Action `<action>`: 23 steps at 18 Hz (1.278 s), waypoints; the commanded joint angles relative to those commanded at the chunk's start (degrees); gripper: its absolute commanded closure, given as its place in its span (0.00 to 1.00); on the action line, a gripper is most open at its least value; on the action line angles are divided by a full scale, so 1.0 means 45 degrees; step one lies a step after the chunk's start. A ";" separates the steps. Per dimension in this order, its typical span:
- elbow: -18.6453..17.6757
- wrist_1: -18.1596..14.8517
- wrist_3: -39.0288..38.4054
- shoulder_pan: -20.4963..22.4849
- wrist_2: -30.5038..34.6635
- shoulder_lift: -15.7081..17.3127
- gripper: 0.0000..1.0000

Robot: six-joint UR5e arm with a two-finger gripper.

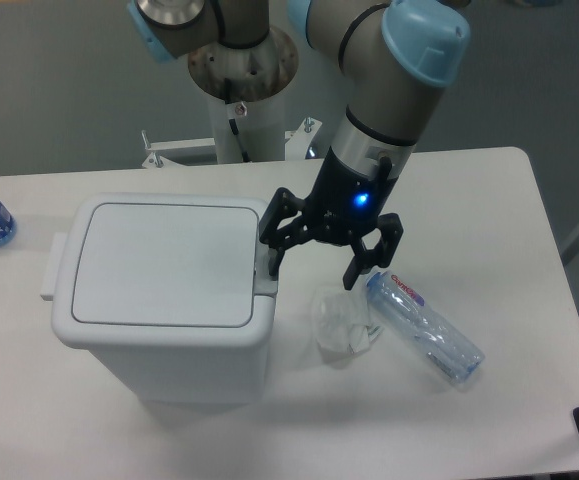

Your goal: Open the trash can

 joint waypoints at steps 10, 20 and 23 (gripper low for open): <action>0.0020 0.0156 -0.0059 -0.0039 0.0000 -0.0039 0.00; 0.0293 0.0156 0.0097 0.0584 0.0000 0.0000 0.00; 0.0312 0.0486 0.0137 0.1248 0.0039 0.0020 0.00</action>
